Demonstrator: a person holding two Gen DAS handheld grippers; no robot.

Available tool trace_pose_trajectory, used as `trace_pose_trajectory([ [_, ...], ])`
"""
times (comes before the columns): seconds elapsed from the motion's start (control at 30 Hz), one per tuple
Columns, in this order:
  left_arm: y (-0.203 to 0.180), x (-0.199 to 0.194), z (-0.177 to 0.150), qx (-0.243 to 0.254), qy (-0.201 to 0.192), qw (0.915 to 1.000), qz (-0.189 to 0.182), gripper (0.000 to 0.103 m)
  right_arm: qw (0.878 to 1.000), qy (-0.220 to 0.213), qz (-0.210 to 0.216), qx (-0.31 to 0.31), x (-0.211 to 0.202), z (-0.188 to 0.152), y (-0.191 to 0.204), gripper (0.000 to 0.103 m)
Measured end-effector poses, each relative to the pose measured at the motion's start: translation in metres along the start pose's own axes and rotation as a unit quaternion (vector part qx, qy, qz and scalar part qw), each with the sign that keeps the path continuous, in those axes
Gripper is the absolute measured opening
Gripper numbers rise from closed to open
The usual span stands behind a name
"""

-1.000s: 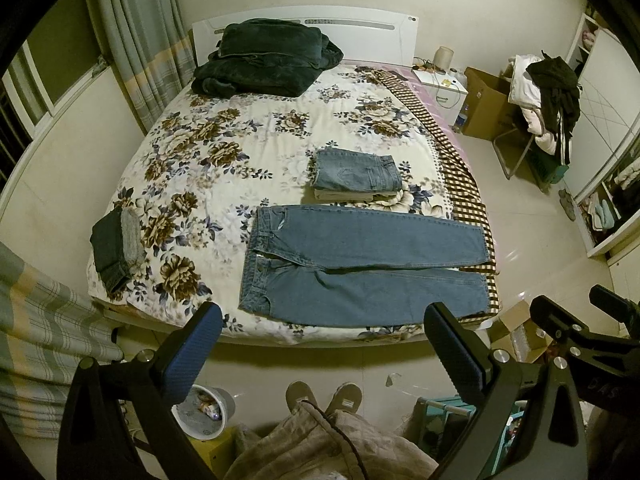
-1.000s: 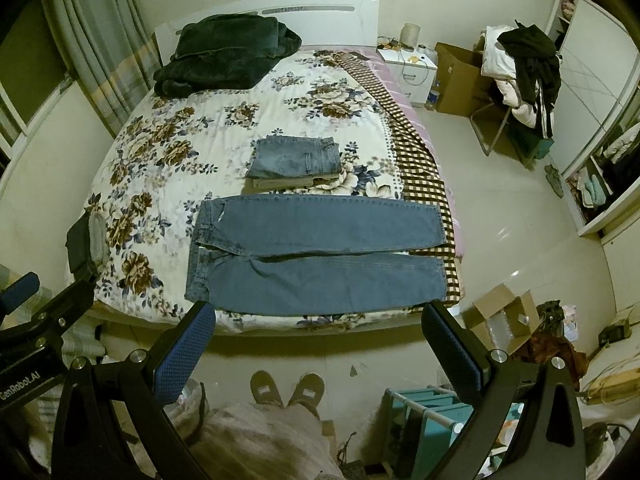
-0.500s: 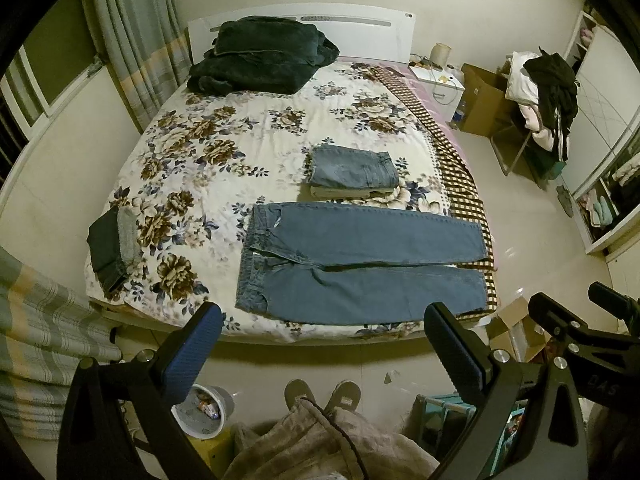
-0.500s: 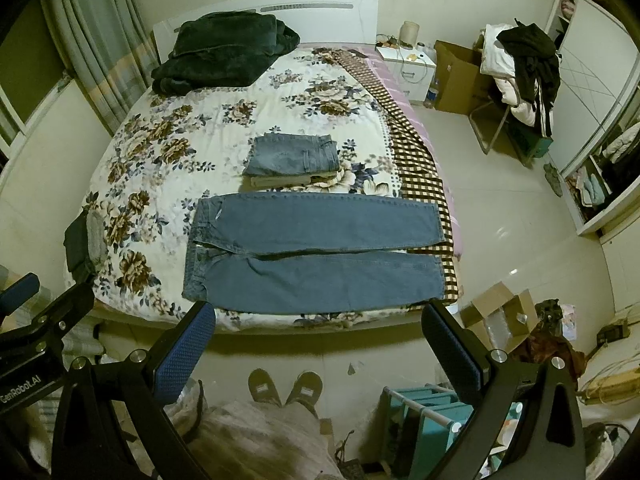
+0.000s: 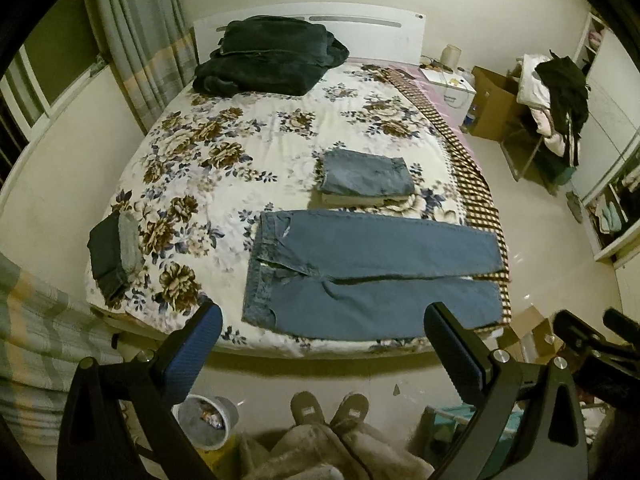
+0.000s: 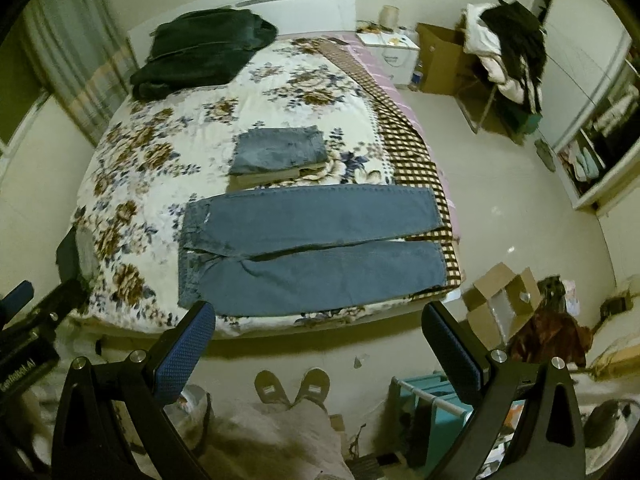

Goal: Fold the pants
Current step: 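Lower both tools to the jeans, left to the waistband, right to the hems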

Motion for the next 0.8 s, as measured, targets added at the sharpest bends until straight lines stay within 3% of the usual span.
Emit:
trace_pose_trajectory([
  [0.27,0.029,0.089,0.04,-0.018,0.025,0.9989,0.036,0.103,0.996,0.004,-0.037,0.084,0.097,0.058,-0.017,0.103],
  [0.47,0.049,0.192,0.065,-0.112,0.101,0.9877,0.042,0.103,0.99,0.037,-0.05,0.13,0.221,0.134,-0.042,0.103],
  [0.63,0.061,0.288,0.078,-0.215,0.17,0.9605,0.045,0.103,0.979,0.088,-0.041,0.18,0.357,0.198,-0.072,0.103],
  [0.8,0.074,0.397,0.079,-0.315,0.232,0.9185,0.054,0.103,0.961,0.141,-0.054,0.231,0.508,0.253,-0.108,0.103],
])
Point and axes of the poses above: each gripper's, at about its wrist camera, not at the fingertips, and x roughly the way its jaws point, y to its left, z to its top, the point moved 9 cm from there along x, roughly the way its jaws point, and after that the axes turned 12 degrees about x, right-handed, at the moved point
